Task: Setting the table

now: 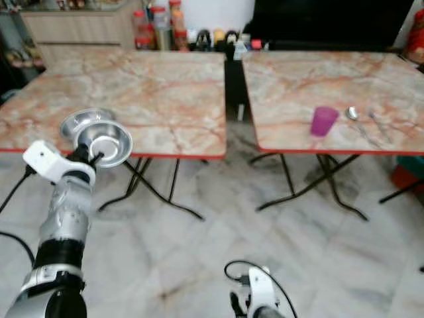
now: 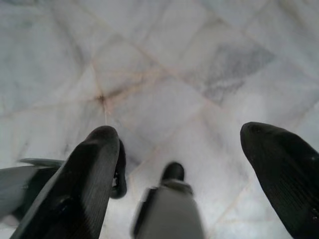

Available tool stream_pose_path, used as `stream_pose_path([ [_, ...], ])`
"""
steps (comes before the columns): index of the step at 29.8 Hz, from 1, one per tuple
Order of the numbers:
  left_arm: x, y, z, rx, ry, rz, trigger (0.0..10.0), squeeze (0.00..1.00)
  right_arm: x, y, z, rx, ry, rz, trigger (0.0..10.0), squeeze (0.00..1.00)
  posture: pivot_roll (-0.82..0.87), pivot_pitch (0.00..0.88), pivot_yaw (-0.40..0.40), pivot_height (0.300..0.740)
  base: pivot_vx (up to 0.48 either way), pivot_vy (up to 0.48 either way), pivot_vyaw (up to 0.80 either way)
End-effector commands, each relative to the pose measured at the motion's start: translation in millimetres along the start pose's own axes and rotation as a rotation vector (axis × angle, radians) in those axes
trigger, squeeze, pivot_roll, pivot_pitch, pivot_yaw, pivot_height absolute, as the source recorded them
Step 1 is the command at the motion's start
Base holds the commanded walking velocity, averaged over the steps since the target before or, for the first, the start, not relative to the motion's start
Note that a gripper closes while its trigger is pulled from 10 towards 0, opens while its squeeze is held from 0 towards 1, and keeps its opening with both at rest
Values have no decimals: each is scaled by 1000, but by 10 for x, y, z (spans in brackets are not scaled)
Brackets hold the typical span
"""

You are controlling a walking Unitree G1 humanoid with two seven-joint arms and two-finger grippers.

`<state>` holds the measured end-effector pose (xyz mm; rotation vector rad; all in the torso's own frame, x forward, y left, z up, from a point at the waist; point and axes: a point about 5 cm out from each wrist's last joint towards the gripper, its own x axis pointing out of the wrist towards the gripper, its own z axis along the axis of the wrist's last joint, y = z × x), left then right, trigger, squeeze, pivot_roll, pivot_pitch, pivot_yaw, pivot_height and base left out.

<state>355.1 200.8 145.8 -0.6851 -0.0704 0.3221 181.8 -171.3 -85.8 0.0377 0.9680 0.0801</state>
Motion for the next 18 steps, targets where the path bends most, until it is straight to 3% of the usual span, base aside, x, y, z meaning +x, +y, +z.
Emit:
stream_pose_path([
  [1, 18, -48, 64, 5, -19, -16, 10000, 0, 7, 18, 26, 8, -8, 4, 10000, 0, 51, 0, -11, 740, 0, 480, 0],
  [6, 21, -55, 68, 8, -19, -17, 10000, 0, 8, 21, 29, 11, -9, 2, 10000, 0, 51, 0, -9, 740, 0, 433, 0],
  [18, 22, -97, 83, 60, -28, -50, 10000, 0, 11, 25, 44, 11, -13, 2, 10000, 0, 56, 0, -7, 740, 0, 0, 0],
])
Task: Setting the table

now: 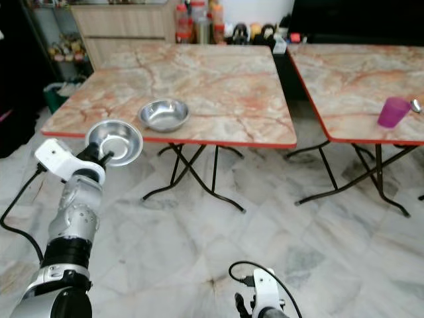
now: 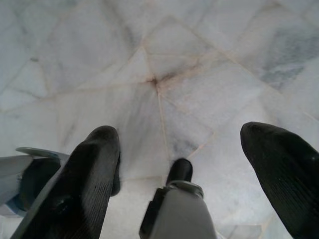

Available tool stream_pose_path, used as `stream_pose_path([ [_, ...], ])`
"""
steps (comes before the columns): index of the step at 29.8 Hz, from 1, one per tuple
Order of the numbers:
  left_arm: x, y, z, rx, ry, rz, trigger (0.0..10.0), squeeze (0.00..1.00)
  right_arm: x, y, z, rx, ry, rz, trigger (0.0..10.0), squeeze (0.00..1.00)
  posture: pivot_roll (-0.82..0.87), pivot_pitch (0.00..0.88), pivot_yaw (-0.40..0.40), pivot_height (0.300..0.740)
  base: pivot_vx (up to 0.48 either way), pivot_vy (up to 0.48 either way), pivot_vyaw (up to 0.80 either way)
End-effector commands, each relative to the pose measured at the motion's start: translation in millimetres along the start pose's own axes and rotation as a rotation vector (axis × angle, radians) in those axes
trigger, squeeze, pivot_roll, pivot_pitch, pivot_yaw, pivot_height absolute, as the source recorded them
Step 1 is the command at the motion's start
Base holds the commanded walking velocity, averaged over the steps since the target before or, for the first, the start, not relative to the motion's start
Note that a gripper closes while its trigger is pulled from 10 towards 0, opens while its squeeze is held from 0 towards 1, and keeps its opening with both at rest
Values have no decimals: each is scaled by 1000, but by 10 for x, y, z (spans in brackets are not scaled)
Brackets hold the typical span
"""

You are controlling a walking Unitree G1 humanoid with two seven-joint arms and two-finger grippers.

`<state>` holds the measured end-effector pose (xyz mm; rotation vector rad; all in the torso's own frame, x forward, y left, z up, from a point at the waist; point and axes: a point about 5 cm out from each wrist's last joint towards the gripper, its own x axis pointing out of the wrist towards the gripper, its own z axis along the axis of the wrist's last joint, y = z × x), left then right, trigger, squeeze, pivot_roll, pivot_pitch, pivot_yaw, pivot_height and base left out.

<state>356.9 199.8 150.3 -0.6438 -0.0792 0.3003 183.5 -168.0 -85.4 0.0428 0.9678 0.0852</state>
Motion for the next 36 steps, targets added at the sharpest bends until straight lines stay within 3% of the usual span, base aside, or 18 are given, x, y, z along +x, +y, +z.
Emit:
stream_pose_path([
  [1, 11, -61, 62, 25, -25, -31, 10000, 0, 2, -6, 29, 9, -13, -4, 10000, 0, 55, 0, -7, 740, 0, 0, 0],
  [7, -14, -122, 43, 89, -37, -88, 10000, 0, 3, -3, 32, 9, -14, -2, 10000, 0, 61, 0, -8, 740, 0, 0, 0],
  [22, -90, -49, -83, 209, -39, -89, 10000, 0, 0, -3, 17, 8, -15, -2, 10000, 0, 57, 0, -7, 740, 378, 0, 0],
  [36, -82, -118, -50, 226, -59, -112, 10000, 0, 1, 6, 15, 10, -17, -4, 10000, 0, 61, 0, -5, 740, 465, 0, 0],
])
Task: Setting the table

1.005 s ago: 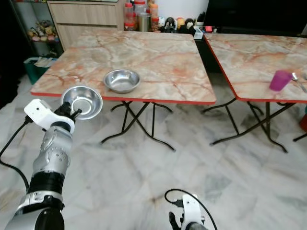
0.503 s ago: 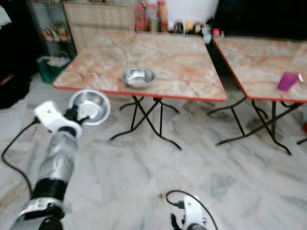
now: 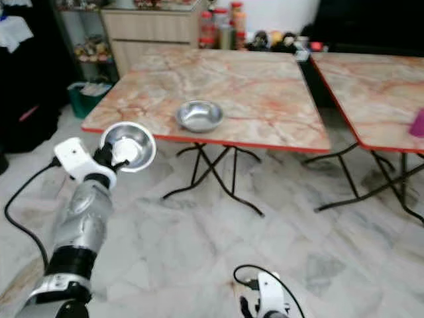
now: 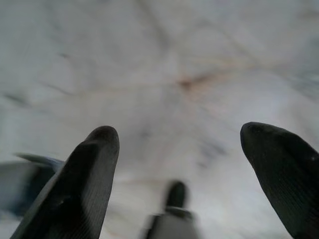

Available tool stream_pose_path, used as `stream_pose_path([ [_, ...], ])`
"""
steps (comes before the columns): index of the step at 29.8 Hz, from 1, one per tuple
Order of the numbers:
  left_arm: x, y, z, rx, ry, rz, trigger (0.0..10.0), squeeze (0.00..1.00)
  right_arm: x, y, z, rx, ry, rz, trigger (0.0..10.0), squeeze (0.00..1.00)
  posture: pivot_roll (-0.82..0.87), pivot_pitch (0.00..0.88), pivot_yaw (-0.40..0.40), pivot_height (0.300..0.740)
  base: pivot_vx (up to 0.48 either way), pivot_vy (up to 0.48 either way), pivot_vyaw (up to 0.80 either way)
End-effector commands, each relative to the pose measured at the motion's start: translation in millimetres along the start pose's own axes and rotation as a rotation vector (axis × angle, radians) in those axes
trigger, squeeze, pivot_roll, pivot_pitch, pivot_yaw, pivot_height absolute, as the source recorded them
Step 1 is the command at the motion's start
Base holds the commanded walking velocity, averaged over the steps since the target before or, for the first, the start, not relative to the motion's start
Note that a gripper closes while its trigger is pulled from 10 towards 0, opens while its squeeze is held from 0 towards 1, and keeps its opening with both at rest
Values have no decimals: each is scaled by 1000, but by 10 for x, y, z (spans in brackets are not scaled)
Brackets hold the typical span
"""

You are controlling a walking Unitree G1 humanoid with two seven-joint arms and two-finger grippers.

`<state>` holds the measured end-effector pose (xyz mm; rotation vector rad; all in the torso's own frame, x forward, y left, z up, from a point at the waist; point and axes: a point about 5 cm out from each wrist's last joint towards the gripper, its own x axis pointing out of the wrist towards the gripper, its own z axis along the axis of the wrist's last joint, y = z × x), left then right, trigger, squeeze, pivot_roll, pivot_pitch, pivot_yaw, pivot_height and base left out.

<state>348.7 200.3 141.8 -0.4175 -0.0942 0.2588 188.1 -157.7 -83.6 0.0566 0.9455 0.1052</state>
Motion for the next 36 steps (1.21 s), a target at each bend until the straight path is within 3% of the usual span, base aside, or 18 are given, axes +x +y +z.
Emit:
stream_pose_path([
  [1, 7, -190, 46, 6, -33, -51, 10000, 0, -22, -94, -31, 8, 4, -28, 10000, 0, 61, 0, -5, 740, 480, 0, 0],
  [30, 10, -220, 74, -6, -42, -63, 10000, 0, -22, -108, -32, -3, 16, -35, 10000, 0, 65, 0, -11, 740, 480, 0, -88],
  [36, 5, -305, 50, -52, -6, -126, 10000, 0, -21, -105, -31, -6, 19, -30, 10000, 0, 67, 0, -10, 740, 425, 0, 0],
])
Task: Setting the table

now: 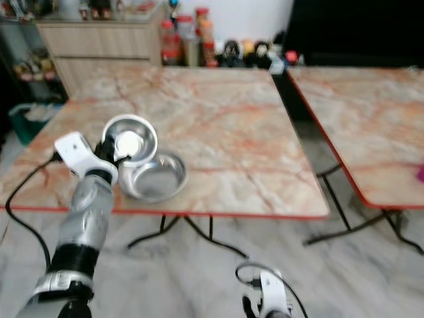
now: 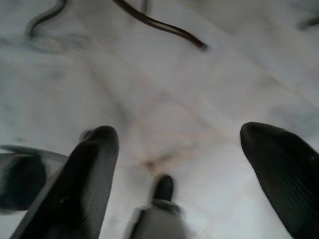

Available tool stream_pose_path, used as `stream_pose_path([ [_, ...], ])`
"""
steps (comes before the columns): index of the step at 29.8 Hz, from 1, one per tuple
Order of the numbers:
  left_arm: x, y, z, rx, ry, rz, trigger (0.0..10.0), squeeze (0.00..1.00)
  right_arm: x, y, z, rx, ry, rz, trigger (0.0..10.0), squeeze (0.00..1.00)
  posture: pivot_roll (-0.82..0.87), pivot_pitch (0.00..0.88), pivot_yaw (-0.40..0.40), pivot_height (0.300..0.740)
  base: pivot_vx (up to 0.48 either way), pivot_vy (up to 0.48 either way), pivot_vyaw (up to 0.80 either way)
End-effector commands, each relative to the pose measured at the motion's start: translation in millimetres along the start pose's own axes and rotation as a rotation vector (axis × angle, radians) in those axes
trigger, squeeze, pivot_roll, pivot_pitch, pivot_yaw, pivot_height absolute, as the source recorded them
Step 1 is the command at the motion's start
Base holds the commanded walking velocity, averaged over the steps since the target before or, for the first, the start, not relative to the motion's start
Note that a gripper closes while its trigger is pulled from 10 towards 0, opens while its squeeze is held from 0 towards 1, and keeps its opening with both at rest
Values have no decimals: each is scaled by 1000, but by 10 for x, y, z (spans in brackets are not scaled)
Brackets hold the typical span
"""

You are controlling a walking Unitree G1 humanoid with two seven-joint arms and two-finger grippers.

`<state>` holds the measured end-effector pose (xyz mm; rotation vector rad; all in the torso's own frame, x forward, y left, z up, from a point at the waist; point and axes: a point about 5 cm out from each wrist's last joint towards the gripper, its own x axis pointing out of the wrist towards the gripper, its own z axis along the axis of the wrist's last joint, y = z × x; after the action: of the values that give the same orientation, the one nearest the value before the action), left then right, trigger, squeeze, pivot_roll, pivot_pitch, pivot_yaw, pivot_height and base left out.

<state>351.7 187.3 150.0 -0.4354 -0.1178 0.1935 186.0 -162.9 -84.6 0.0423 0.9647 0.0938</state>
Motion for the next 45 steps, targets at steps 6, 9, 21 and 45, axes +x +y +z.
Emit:
stream_pose_path([
  [6, -44, -171, -29, -157, 51, -92, 10000, 0, -10, -51, -9, -1, 0, -12, 10000, 0, 68, 0, -7, 740, 0, 0, 0],
  [9, -73, -97, -19, -227, 60, -62, 10000, 0, -10, -50, -9, -1, 1, -11, 10000, 0, 70, 0, -7, 740, 0, 0, 0],
  [21, -193, -220, 0, -181, 244, -207, 10000, 0, -12, -57, -14, -2, 4, -10, 10000, 0, 78, 0, -8, 740, 0, 0, 0],
  [45, -413, -209, -200, 98, 562, -230, 10000, 0, -15, -42, -45, 5, 11, -7, 10000, 0, 76, 0, 6, 740, 0, 0, 0],
])
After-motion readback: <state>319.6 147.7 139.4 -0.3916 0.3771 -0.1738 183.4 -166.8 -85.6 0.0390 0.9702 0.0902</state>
